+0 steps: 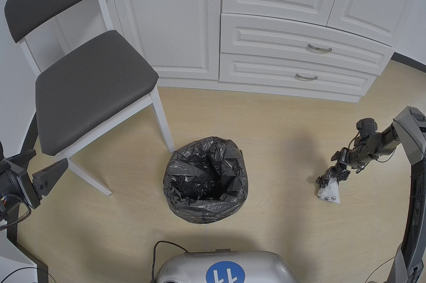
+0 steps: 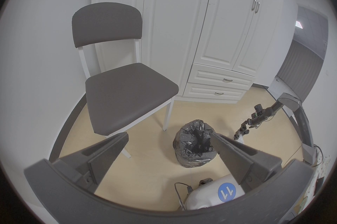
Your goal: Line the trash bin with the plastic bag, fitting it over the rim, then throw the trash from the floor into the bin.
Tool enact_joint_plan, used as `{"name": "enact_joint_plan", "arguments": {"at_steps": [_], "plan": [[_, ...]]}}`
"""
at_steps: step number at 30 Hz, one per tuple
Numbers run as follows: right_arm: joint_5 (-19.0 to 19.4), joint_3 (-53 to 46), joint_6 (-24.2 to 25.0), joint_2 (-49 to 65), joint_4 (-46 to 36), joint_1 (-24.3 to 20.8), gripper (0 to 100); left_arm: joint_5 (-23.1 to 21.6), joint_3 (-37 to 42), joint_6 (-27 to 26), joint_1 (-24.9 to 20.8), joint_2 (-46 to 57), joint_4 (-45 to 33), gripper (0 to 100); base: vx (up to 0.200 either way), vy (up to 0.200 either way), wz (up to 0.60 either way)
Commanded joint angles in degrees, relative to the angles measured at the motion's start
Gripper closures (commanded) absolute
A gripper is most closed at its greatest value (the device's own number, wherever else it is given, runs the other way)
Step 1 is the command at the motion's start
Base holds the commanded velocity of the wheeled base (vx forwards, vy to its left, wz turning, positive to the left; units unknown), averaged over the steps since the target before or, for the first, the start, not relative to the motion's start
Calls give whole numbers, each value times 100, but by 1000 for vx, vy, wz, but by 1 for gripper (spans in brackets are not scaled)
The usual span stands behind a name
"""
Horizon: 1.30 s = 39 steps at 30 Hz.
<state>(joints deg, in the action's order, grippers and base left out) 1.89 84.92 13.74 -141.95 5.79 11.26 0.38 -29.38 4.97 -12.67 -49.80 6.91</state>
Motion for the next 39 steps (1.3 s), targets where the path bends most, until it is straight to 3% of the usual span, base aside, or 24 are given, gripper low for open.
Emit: {"name": "enact_joint_plan", "arguments": {"at_steps": [1, 10, 24, 33, 39], "plan": [[259, 315, 314, -641, 335, 25, 0, -3, 2, 4, 1, -30, 3, 0, 0, 0, 0], [-294, 1079, 331, -1283, 335, 139, 0, -3, -6, 4, 1, -39, 3, 0, 0, 0, 0], [-312, 2196, 384, -2188, 186, 43, 0, -3, -6, 4, 1, -30, 3, 0, 0, 0, 0], [-321, 2967, 744, -2504, -1089, -1, 0, -3, -6, 4, 10, -47, 3, 0, 0, 0, 0], [-312, 2967, 841, -2548, -1300, 7, 0, -3, -6, 4, 27, -47, 3, 0, 0, 0, 0]]}}
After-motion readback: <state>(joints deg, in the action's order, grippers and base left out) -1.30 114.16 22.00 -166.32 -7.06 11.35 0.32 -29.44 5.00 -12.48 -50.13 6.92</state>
